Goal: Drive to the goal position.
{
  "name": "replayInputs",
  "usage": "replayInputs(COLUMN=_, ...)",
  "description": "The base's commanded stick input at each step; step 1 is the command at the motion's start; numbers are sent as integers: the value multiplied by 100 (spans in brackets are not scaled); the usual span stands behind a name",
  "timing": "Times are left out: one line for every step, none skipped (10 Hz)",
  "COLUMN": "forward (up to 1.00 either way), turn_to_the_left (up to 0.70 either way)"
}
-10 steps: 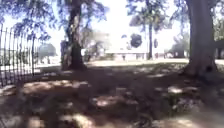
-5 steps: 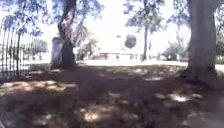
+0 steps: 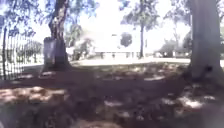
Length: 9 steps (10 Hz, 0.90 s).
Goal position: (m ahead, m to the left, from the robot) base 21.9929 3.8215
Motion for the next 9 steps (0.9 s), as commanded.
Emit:
replayInputs(forward=70, turn_to_the_left=0)
replayInputs(forward=70, turn_to_the_left=0)
replayInputs(forward=70, turn_to_the_left=0)
replayInputs(forward=70, turn_to_the_left=0)
replayInputs(forward=70, turn_to_the_left=0)
replayInputs(forward=70, turn_to_the_left=0)
replayInputs(forward=70, turn_to_the_left=0)
replayInputs(forward=70, turn_to_the_left=0)
replayInputs(forward=70, turn_to_the_left=0)
